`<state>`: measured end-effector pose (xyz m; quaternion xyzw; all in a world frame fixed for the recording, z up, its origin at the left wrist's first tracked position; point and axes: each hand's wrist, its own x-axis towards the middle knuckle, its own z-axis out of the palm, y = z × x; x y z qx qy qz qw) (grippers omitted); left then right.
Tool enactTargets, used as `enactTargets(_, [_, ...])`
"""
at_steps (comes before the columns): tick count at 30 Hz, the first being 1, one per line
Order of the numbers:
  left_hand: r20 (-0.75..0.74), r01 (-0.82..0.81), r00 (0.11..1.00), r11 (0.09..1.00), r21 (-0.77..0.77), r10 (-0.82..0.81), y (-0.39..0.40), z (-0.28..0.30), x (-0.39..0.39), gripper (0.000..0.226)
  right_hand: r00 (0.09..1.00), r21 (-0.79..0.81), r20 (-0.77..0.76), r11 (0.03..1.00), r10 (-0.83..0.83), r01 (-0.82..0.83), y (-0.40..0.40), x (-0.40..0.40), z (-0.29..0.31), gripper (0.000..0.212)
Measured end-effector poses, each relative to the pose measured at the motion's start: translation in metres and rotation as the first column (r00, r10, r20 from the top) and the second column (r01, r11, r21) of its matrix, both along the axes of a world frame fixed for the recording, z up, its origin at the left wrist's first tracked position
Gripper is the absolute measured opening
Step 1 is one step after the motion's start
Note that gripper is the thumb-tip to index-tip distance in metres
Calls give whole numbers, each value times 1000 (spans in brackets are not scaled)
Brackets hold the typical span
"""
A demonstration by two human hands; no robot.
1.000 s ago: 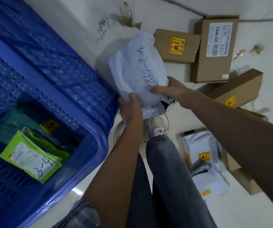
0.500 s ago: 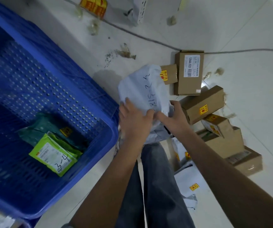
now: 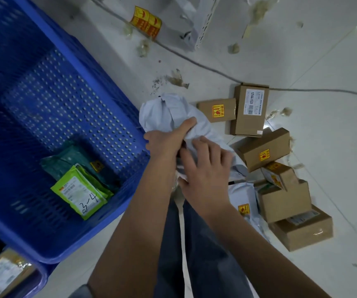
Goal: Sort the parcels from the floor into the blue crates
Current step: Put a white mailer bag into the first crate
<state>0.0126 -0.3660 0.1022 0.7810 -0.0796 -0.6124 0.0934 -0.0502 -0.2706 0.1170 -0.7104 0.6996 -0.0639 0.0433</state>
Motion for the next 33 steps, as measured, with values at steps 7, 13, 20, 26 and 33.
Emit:
enactTargets(7, [-10, -151, 988, 985, 80, 152, 22, 10, 11, 66, 977, -12, 13, 977, 212, -212, 4, -6, 23, 30])
enactTargets(13, [41, -157, 987, 987, -28, 158, 49, 11, 17, 39, 947, 29, 96, 950, 306, -310, 6, -4, 38, 15])
enactTargets(20, [-104, -277, 959, 947, -165, 262, 68, 17, 32, 37, 945, 209, 290, 954, 150, -216, -2, -7, 76, 36])
enactTargets(26, [-452, -443, 824, 886, -137, 342, 78, 20, 74, 47, 546, 791, 414, 584, -728, 180, -63, -50, 76, 42])
enactTargets(33, [-568, -505, 764, 831, -233, 305, 116, 37, 158, 35, 411, 903, 314, 136, -856, -407, -16, 20, 54, 53])
